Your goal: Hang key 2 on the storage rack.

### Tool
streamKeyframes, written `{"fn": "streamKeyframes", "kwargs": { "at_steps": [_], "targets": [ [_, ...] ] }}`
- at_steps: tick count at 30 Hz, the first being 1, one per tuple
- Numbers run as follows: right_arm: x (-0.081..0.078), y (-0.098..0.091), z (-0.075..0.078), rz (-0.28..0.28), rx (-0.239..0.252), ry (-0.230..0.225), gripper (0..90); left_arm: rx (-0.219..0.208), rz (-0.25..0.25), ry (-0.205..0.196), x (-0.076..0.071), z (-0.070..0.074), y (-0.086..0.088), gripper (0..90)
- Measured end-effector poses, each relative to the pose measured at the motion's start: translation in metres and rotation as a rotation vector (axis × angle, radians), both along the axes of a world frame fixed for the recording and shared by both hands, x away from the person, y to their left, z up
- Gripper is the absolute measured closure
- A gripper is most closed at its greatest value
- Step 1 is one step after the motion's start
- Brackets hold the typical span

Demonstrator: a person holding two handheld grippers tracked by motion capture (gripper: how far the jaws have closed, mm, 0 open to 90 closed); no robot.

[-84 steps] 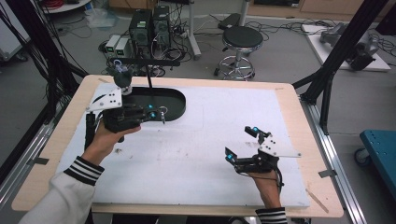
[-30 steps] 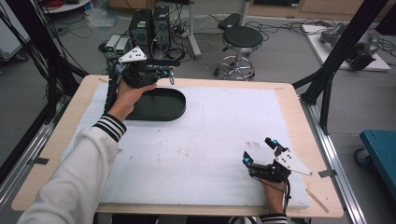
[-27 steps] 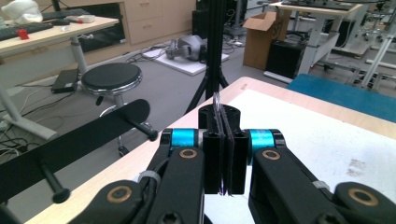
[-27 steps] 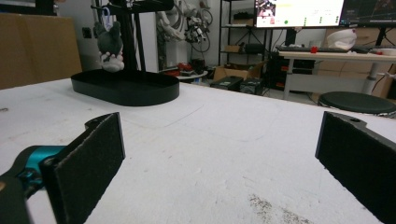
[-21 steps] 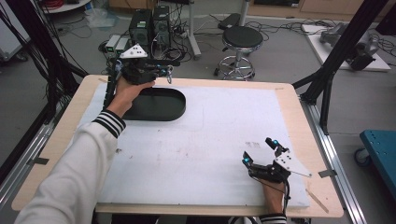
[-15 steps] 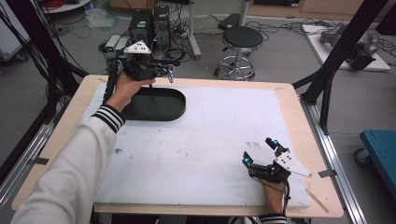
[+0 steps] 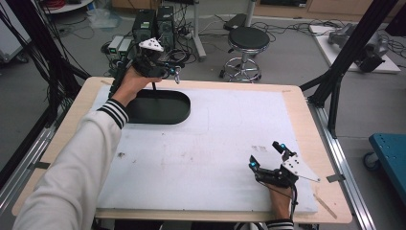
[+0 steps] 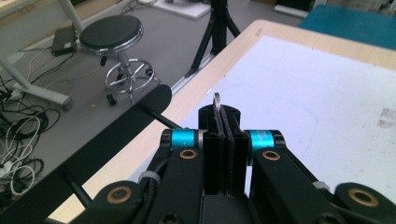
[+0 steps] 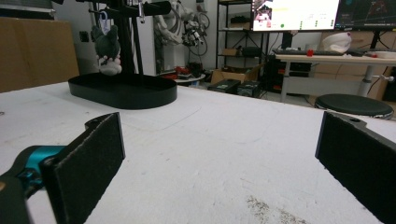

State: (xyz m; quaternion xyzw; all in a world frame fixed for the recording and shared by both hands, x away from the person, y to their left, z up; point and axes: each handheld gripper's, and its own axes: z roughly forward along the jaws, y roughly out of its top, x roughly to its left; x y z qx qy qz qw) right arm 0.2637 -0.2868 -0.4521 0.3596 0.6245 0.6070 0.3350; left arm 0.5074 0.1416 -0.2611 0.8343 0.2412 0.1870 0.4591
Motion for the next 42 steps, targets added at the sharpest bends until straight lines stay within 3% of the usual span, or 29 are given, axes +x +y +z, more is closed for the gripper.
{"fn": "streamKeyframes", "kwargs": {
  "at_steps": [8, 26, 42],
  "targets": [
    [0.000, 0.000, 0.000, -0.001, 0.000, 0.000, 0.6, 0.065, 0.005, 0.034, 0.007, -0.001, 0.000, 87.9],
    [0.000, 0.000, 0.000, -0.003, 0.000, -0.003, 0.6, 0.076, 0.050, 0.021, 0.016, -0.006, 0.001, 87.8],
    [0.000, 0.000, 0.000, -0.002, 0.002, -0.007, 0.6, 0.104, 0.091, -0.021, 0.020, -0.010, -0.004, 87.9]
  ]
}}
